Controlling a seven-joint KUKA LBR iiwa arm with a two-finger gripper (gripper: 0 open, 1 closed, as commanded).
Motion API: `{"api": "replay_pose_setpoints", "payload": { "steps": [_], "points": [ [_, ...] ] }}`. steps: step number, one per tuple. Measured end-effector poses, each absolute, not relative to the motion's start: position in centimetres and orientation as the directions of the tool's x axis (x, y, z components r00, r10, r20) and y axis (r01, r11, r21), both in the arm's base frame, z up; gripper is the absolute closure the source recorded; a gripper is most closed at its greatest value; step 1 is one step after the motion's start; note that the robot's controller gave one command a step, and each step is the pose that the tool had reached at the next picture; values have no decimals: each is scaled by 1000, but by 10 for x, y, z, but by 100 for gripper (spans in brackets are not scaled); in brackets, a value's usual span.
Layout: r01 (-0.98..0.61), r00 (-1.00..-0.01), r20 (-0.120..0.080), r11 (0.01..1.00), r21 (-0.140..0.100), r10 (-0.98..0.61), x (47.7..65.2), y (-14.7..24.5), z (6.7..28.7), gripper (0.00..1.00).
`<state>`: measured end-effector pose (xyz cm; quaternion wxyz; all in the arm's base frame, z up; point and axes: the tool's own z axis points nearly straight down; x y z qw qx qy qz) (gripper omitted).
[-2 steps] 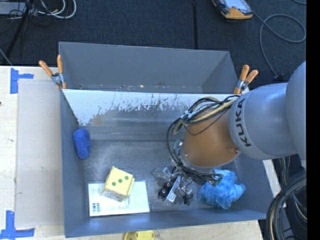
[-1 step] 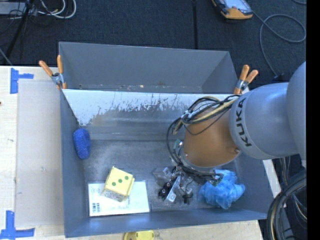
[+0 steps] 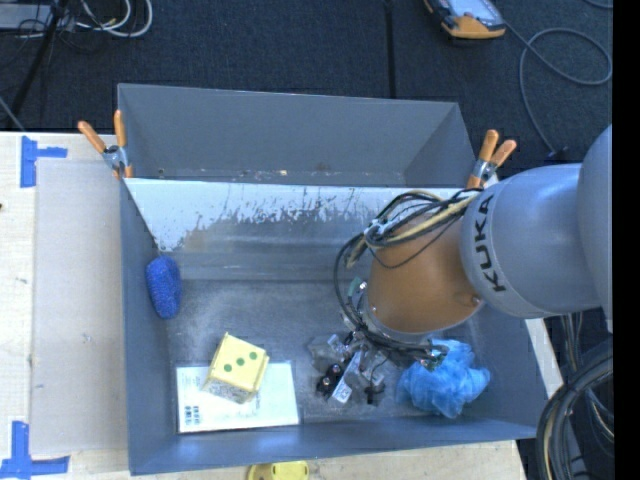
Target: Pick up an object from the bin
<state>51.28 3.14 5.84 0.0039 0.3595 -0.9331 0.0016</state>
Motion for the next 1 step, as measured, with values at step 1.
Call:
{"api": "replay_pose_setpoints", "payload": {
  "steps": [1],
  "points": [
    [-669, -744, 7, 744, 1, -669, 512, 32, 64, 100]
  ]
}}
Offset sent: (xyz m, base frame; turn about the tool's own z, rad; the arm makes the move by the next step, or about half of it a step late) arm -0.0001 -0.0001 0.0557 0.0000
